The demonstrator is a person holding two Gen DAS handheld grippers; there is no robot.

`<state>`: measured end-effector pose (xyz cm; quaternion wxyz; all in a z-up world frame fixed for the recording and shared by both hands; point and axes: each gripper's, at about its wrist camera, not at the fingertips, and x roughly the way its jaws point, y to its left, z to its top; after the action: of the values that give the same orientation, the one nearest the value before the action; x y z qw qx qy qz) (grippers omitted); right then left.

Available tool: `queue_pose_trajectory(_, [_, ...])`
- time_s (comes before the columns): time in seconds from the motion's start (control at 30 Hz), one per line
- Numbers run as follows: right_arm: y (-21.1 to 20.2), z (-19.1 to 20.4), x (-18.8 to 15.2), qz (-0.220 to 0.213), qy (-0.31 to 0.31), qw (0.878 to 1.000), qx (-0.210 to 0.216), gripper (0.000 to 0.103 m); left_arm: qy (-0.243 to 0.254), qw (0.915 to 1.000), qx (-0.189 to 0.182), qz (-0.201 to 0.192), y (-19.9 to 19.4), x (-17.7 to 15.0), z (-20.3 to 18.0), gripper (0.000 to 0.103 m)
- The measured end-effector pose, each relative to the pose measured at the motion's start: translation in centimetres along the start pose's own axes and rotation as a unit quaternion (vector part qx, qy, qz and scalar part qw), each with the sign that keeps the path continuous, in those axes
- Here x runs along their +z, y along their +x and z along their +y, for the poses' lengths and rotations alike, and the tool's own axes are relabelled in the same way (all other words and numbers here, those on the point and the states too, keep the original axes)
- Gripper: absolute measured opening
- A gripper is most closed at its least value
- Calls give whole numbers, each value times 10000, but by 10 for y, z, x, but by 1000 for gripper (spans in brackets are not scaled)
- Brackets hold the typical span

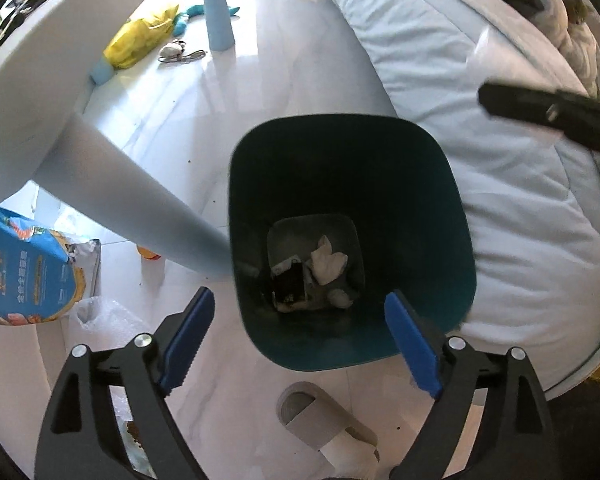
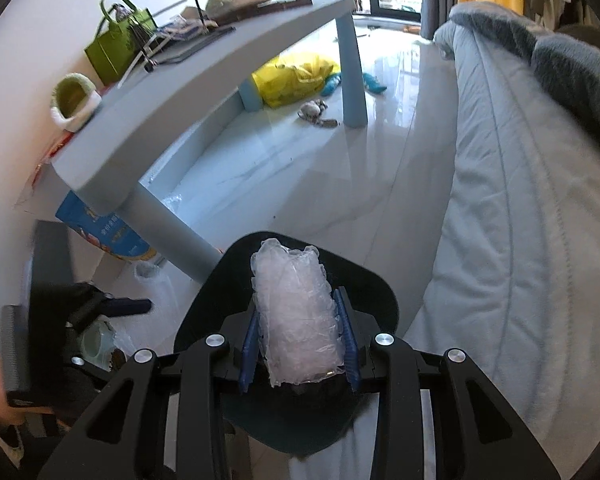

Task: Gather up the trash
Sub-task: 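Open the left tool over the bin while the right tool releases the bubble wrap, then move both open tools back over the bed toward the sock and tape roll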

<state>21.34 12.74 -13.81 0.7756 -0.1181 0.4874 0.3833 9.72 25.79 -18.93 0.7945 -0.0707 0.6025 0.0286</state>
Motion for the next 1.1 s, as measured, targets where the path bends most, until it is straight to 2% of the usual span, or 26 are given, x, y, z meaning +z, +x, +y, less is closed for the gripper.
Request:
queue_pose_trajectory(0.13, [22,-1,-4,239,90,9997,-49,35,-49,9998,-87,-150,-10,0,5,89])
queue_pose_trajectory(0.4, [60,2,-14,697,112,9975,-90,35,-55,9973,-237,-693,-44,3,8,89])
queue_pose_trajectory(0.73, [87,15,-30,1155,-198,9928,-247,38,-255,9905,-279,-1320,-81,12,13,72])
queue_pose_trajectory(0.8, [87,16,-33,1221,-250,9919,-253,43,-362,9886,-333,-1424,-89,15,14,71])
queue_pose_trajectory(0.87, [87,17,-36,1281,-305,9910,-241,58,-381,9865,-405,-1539,-97,16,11,71])
queue_pose_trajectory(1.1, [72,21,-34,1136,-461,9921,-253,58,-249,9817,-459,-1831,-116,18,2,70])
